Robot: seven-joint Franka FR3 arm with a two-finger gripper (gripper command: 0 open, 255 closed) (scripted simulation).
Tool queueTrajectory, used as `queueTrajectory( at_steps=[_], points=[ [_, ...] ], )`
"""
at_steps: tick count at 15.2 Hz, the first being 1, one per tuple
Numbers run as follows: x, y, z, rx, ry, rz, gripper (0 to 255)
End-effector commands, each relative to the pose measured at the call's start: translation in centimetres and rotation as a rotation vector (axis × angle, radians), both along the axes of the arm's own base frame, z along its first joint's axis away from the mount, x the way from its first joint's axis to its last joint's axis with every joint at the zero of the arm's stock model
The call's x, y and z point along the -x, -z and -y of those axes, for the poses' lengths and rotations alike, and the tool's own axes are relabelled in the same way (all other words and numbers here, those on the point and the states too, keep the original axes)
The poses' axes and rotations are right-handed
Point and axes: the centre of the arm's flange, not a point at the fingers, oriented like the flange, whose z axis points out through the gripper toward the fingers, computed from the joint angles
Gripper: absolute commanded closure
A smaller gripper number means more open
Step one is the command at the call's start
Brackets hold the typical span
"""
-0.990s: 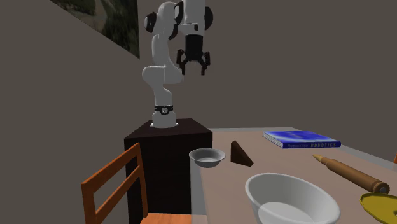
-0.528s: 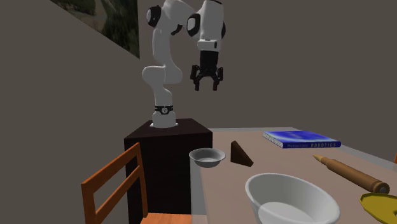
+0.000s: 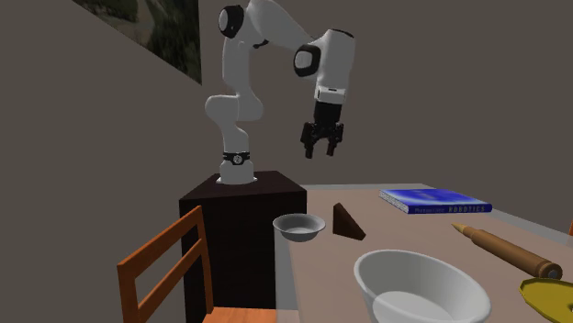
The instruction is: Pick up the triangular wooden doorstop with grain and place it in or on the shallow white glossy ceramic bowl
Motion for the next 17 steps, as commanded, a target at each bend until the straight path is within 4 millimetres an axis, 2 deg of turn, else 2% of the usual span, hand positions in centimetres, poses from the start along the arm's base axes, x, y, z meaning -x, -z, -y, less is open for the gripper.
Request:
queueTrajectory(
  at_steps=[1,9,17],
  points=[
    [-0.6,2.4,-1.4,0.005,-0.036,-0.014,0],
    [-2.6,11.1,-8.3,0.024,-0.176,-0.067,0],
    [-3.2,20.1,-15.1,0.043,-0.316,-0.121,0]
  ],
)
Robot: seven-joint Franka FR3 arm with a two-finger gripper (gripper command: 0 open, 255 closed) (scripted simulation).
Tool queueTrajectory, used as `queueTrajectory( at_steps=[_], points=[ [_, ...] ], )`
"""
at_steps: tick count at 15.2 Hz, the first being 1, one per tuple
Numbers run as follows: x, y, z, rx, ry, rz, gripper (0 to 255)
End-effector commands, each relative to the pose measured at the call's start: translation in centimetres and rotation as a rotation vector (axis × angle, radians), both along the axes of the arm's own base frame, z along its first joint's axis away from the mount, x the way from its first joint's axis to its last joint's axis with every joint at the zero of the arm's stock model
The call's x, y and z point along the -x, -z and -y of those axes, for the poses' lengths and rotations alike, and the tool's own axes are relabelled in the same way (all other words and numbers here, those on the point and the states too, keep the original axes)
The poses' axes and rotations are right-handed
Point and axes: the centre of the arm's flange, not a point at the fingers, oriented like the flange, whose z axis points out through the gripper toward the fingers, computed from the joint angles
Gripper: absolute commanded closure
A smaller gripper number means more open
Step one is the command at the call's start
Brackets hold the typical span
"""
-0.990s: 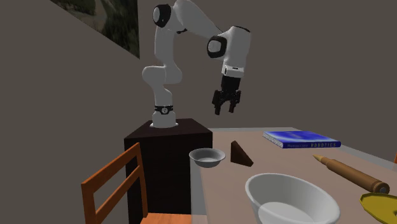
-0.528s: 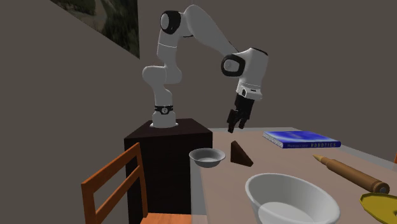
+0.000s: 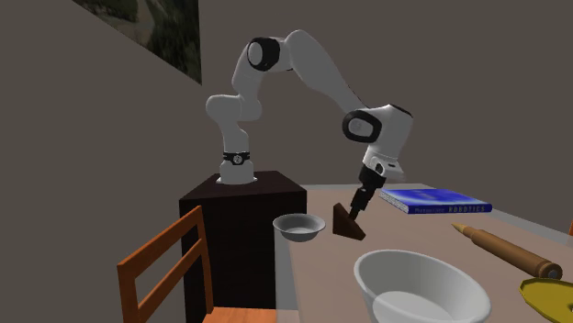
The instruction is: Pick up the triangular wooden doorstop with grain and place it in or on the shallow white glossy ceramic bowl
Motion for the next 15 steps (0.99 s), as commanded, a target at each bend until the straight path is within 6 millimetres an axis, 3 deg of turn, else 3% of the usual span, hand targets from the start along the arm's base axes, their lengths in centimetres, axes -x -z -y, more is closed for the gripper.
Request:
queueTrajectory(
  at_steps=[1,9,15],
  points=[
    [0.1,1.8,-1.4,0.005,-0.031,-0.012,0],
    [1.2,5.5,-0.6,0.005,-0.031,-0.012,0],
    [1.2,5.5,-0.6,0.005,-0.031,-0.012,0]
  ],
)
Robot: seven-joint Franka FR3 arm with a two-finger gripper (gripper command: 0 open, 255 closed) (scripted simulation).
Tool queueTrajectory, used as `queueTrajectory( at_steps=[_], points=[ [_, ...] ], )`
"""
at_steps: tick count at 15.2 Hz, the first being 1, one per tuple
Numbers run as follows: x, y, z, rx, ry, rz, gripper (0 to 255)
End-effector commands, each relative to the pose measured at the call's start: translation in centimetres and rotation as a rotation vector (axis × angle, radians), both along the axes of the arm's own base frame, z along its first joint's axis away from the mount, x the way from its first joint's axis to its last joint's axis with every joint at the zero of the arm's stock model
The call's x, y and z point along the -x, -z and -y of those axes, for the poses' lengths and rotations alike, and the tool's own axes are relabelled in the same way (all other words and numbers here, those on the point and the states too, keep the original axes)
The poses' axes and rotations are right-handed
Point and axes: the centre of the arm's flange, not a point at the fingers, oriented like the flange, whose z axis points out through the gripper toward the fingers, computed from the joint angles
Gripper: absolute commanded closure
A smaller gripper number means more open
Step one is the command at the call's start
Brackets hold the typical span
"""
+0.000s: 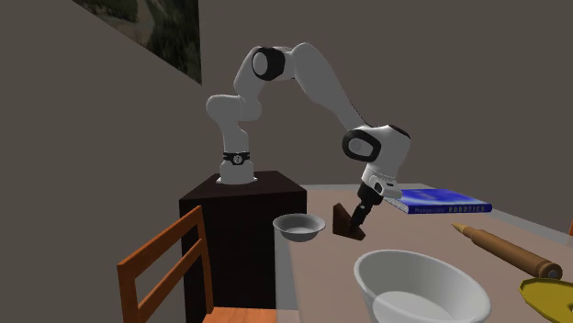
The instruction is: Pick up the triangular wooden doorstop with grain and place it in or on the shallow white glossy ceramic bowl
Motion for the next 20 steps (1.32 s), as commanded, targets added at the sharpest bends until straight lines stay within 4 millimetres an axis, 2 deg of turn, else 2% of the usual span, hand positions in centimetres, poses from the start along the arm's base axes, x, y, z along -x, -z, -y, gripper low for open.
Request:
queueTrajectory(
  at_steps=[1,2,11,20],
  points=[
    [0.0,0.0,0.0,0.0,0.0,0.0,0],
    [0.0,0.0,0.0,0.0,0.0,0.0,255],
    [0.0,0.0,0.0,0.0,0.0,0.0,255],
    [0.0,-4.7,0.0,0.0,0.0,0.0,255]
  ],
)
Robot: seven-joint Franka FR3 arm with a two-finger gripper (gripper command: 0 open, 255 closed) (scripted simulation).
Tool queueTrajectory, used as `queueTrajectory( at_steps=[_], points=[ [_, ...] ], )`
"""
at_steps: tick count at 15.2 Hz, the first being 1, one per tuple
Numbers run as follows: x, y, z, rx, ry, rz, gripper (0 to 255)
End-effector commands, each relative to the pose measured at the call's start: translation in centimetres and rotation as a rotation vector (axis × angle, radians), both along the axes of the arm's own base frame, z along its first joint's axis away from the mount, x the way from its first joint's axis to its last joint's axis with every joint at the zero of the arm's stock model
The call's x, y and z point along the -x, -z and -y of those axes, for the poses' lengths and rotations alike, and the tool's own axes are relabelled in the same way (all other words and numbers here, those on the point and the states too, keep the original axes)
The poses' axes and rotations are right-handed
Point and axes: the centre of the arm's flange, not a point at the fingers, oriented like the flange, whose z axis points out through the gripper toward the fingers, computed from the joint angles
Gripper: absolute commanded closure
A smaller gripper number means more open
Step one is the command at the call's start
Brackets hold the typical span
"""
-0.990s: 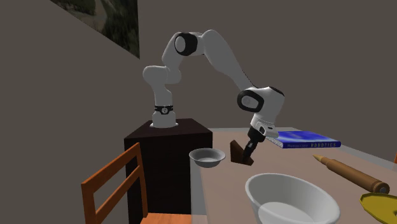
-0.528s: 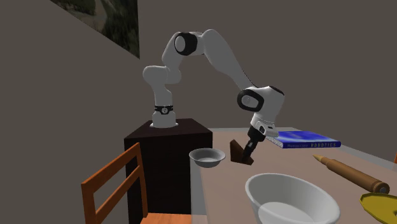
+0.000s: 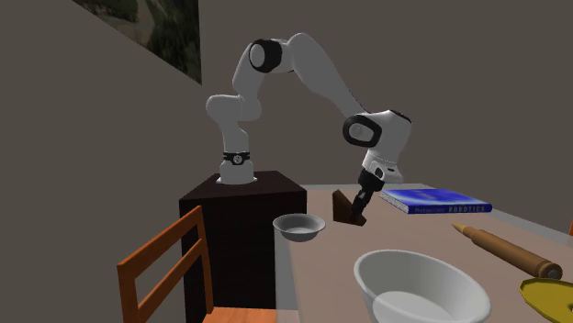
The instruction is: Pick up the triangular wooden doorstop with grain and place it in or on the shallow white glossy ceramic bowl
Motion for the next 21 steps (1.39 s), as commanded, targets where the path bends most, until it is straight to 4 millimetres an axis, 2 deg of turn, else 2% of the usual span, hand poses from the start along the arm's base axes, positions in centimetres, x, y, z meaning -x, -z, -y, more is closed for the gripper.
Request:
queueTrajectory(
  at_steps=[1,14,21],
  points=[
    [0.0,-1.1,0.0,0.0,0.0,0.0,255],
    [0.0,-7.8,0.0,0.0,0.0,0.0,255],
    [1.6,-6.6,9.1,0.0,0.0,0.0,255]
  ],
)
